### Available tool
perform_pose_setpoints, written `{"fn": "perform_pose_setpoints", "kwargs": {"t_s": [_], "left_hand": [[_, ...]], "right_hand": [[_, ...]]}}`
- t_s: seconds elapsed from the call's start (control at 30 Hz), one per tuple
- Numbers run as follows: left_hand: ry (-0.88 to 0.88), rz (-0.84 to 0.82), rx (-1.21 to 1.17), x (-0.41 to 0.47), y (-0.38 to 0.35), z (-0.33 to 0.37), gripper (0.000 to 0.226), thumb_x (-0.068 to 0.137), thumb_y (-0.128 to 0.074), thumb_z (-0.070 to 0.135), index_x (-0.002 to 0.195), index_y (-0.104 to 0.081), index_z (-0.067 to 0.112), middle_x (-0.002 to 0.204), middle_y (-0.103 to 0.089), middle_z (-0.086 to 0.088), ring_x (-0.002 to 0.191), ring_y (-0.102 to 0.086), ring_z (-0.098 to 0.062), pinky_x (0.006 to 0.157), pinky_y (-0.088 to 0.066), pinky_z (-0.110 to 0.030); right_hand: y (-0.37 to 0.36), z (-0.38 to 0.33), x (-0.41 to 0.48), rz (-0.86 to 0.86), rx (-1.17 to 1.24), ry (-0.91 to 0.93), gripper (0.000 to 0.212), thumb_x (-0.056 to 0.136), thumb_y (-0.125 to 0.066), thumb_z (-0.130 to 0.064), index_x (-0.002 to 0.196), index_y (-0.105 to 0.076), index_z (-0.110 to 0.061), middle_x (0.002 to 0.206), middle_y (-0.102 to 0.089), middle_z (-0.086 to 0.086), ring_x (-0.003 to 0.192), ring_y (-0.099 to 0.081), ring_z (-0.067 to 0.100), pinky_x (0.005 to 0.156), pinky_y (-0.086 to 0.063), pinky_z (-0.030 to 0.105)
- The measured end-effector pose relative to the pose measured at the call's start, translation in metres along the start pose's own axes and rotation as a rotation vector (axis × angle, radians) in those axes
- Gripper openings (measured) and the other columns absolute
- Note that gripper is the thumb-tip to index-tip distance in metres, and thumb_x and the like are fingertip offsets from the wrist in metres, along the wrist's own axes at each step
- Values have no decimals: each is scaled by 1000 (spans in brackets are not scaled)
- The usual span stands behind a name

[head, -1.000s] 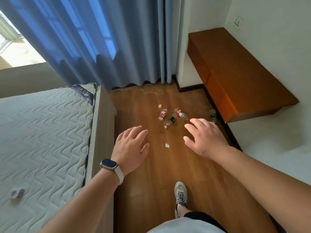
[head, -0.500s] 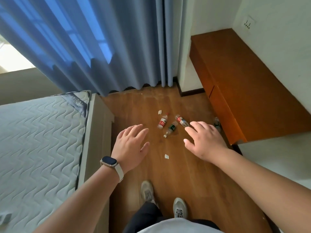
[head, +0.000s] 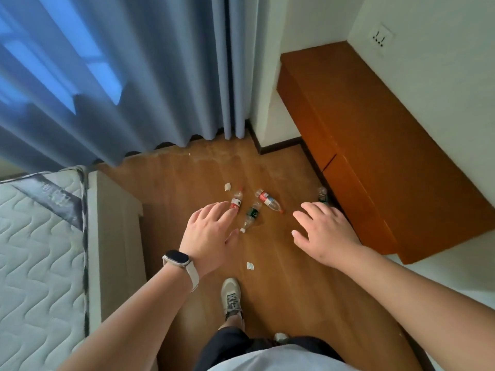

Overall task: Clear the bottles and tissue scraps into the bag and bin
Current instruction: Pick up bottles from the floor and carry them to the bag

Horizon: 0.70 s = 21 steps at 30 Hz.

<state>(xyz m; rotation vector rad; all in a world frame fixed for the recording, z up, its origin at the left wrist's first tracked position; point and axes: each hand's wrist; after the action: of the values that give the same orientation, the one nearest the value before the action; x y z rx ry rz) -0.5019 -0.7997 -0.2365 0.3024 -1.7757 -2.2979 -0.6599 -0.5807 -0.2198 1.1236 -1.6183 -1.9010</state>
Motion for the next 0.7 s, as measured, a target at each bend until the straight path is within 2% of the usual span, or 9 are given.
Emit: {"fn": "perform_pose_setpoints", "kwargs": {"t_s": [0.17,0.33,0.47,0.57,0.63,0.7], "left_hand": [[-51,-36,-32,55,-12,-36,42,83,-64,31,123,-60,19,128,-60,-4,118,-56,-31,97,-45,-47],[-31,-106,-52,101,-29,-50,43,82,-46,34,121,-58,20,128,-58,-4,118,-54,-31,96,-45,-45],[-5,-131,-67,144,-70,-56,50,79,-35,37,119,-58,20,123,-60,-3,107,-57,-31,89,-45,-42],[4,-149,-75,179,-119,-60,44,82,-44,33,122,-55,21,125,-59,-5,103,-58,-33,85,-46,-43],[17,-179,-77,201,-161,-65,44,85,-55,30,128,-52,21,129,-57,-5,110,-56,-33,90,-44,-44],[46,-225,-60,222,-209,-69,48,88,-55,32,135,-48,23,136,-53,-3,120,-51,-30,99,-39,-44]], "right_hand": [[0,-10,51,-36,4,-31,53,96,-31,-55,140,-44,-27,150,-39,0,138,-31,20,111,-28,39],[-9,-6,94,-70,35,-62,51,96,-34,-53,137,-47,-25,146,-42,1,133,-36,23,108,-31,40],[-37,17,140,-89,58,-70,51,96,-32,-52,136,-46,-24,143,-43,0,129,-39,24,106,-34,40],[-81,39,184,-100,119,-87,52,96,-31,-52,138,-43,-25,145,-40,-1,130,-36,23,104,-35,40],[-123,54,212,-117,160,-95,51,96,-32,-51,140,-41,-26,145,-38,-2,131,-34,22,103,-35,39],[-171,67,241,-114,181,-95,49,95,-35,-50,137,-45,-25,144,-39,-1,128,-37,22,98,-38,40]]}}
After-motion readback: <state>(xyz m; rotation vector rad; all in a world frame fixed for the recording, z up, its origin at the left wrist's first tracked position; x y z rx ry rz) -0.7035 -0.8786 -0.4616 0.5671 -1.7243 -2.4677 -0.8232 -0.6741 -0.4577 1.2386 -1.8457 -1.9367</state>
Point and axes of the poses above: each hand's wrist, its own x-axis towards the middle knuckle, its own y-axis out of the back of the hand, z = x × y
